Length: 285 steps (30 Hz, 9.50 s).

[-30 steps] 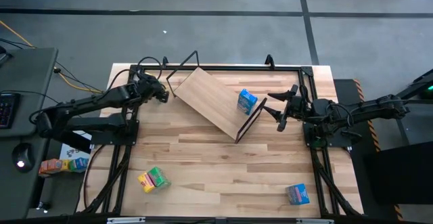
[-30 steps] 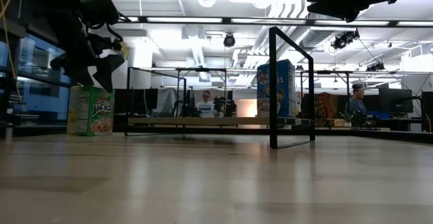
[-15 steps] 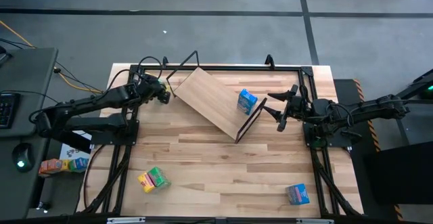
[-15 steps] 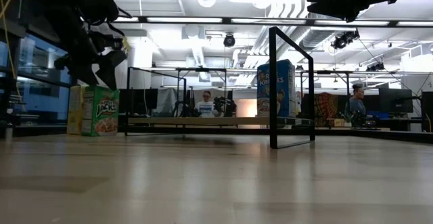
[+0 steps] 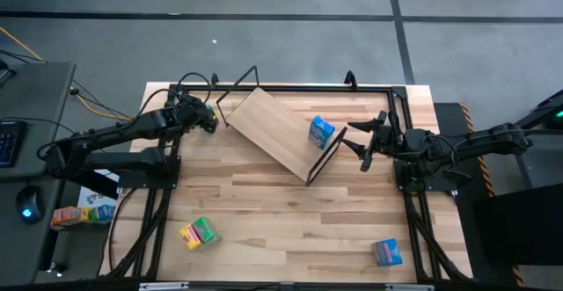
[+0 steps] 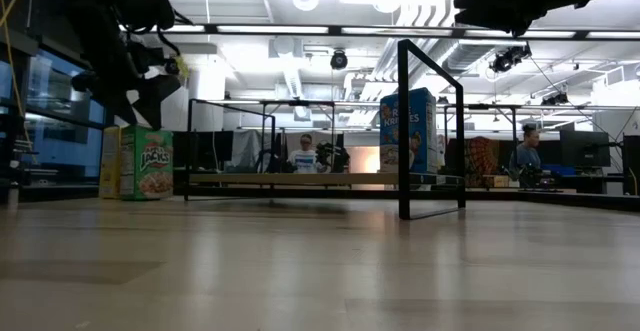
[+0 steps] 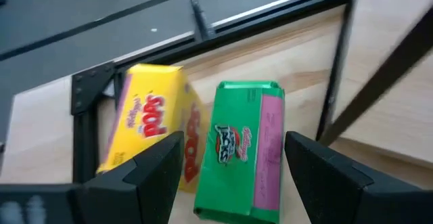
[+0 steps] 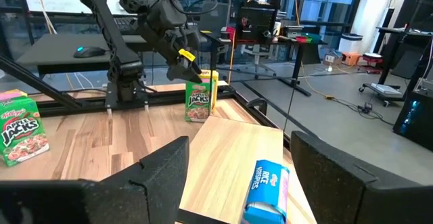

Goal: Stack cereal on shelf
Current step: Put the top green cereal box on the shelf

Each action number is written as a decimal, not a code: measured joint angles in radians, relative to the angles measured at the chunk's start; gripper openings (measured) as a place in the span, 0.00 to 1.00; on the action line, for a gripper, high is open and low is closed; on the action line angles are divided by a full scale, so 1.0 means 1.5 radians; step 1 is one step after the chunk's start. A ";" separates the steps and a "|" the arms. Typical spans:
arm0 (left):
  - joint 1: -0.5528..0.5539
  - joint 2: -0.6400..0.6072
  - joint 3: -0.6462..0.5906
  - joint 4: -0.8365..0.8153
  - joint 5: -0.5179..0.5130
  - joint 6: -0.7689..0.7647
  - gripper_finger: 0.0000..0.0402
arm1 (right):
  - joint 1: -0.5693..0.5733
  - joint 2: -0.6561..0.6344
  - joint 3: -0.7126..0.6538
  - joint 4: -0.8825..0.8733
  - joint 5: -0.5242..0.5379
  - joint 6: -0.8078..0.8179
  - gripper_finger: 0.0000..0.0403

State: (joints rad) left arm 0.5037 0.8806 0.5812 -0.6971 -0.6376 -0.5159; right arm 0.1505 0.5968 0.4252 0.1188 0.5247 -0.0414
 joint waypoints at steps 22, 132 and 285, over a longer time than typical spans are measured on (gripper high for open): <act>0.000 0.015 -0.031 0.049 0.053 -0.026 0.62 | 0.000 0.000 0.000 -0.002 0.007 0.000 0.62; 0.095 0.482 0.418 0.043 0.491 0.766 0.35 | 0.000 0.000 0.000 -0.018 0.049 0.012 0.62; -0.105 0.242 0.007 0.508 0.239 0.164 0.00 | 0.000 0.038 0.000 -0.021 0.090 -0.007 0.62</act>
State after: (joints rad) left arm 0.3468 1.2431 0.5918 0.0647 -0.2795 -0.2693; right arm 0.1505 0.6537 0.4252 0.0871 0.6601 -0.0526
